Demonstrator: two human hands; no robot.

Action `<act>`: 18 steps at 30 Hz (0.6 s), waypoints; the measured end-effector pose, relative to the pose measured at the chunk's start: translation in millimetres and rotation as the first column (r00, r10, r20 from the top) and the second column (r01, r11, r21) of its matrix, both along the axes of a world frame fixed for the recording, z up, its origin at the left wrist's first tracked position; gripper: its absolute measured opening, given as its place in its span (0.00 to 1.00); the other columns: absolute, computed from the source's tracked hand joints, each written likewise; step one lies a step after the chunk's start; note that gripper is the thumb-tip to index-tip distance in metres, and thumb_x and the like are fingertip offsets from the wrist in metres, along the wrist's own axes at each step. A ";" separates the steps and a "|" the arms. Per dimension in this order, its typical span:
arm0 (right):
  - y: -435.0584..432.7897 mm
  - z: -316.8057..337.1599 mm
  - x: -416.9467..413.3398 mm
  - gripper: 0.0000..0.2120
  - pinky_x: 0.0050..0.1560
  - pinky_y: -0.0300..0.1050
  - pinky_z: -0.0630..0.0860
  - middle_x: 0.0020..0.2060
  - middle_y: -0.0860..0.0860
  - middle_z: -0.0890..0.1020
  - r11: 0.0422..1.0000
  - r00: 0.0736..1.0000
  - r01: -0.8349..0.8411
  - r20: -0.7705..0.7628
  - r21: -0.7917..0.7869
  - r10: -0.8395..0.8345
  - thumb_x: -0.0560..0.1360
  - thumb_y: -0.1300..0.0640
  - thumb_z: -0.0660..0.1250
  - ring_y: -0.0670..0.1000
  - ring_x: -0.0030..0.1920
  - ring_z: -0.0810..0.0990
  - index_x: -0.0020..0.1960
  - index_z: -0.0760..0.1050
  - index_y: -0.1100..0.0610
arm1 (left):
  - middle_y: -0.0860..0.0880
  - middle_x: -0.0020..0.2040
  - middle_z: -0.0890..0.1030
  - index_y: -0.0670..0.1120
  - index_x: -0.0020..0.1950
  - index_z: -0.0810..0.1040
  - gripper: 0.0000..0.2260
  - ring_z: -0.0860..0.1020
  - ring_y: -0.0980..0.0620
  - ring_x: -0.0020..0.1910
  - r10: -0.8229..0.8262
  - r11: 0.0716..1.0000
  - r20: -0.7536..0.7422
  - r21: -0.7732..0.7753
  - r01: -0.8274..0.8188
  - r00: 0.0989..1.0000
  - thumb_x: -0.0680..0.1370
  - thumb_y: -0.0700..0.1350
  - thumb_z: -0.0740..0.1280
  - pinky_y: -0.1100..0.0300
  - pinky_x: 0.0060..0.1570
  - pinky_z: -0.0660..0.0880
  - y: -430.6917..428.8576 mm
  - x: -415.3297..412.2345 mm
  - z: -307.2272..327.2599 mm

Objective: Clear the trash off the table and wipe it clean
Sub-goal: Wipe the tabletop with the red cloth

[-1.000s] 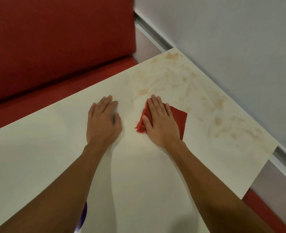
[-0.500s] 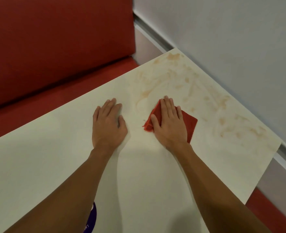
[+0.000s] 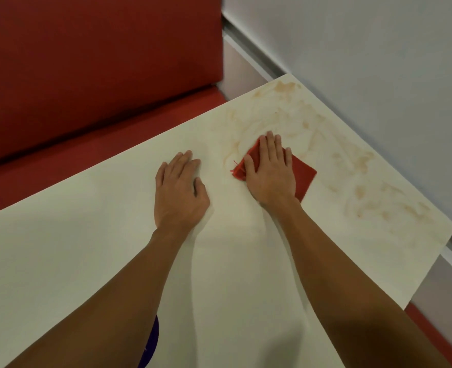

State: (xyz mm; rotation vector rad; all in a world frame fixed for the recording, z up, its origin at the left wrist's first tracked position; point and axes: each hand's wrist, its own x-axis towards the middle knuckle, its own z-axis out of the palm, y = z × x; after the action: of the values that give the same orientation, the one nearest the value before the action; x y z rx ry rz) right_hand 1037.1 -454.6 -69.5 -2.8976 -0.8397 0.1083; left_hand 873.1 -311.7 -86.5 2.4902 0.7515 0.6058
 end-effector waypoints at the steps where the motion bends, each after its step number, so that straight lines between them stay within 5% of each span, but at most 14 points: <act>1: 12.8 0.4 1.0 0.36 0.84 0.58 0.44 0.85 0.52 0.44 1.000 1.000 -0.014 -0.007 0.002 0.014 0.84 0.36 0.37 0.53 0.84 0.40 0.85 0.42 0.56 | 0.47 0.78 0.72 0.45 0.73 0.77 0.20 0.66 0.49 0.80 0.002 1.000 -0.003 -0.001 -0.002 1.000 0.81 0.43 0.63 0.44 0.81 0.57 0.1 -0.2 -0.3; 6: -21.7 1.5 -27.4 0.32 0.84 0.55 0.44 0.85 0.47 0.43 0.900 0.900 -0.436 -0.006 -0.013 0.436 0.87 0.38 0.42 0.47 0.84 0.38 0.86 0.43 0.52 | 0.47 0.78 0.72 0.45 0.74 0.76 0.20 0.66 0.49 0.80 -0.002 1.000 -0.014 -0.010 0.002 1.000 0.81 0.44 0.62 0.43 0.80 0.58 0.6 0.0 1.0; 13: 11.7 0.6 1.7 0.35 0.84 0.59 0.45 0.85 0.51 0.44 0.991 0.992 -0.128 0.014 -0.032 0.128 0.85 0.37 0.38 0.53 0.84 0.40 0.86 0.43 0.55 | 0.47 0.78 0.73 0.45 0.73 0.77 0.20 0.66 0.49 0.79 0.021 0.999 -0.008 -0.031 -0.021 1.000 0.80 0.43 0.64 0.44 0.81 0.58 -0.2 0.4 0.6; 18: -24.3 5.5 -34.0 0.32 0.84 0.57 0.46 0.85 0.47 0.43 0.877 0.877 -0.481 -0.012 -0.009 0.481 0.87 0.39 0.42 0.48 0.84 0.38 0.86 0.42 0.52 | 0.47 0.76 0.74 0.44 0.72 0.78 0.20 0.68 0.48 0.78 0.026 0.999 0.013 -0.030 -0.025 1.000 0.79 0.42 0.64 0.44 0.80 0.60 -1.6 -0.4 1.8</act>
State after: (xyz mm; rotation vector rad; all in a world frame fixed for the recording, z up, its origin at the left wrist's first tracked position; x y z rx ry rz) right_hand 1003.1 -478.9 -64.0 -2.6227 -1.5457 0.1704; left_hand 872.7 -313.3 -84.7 2.4502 0.7829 0.6152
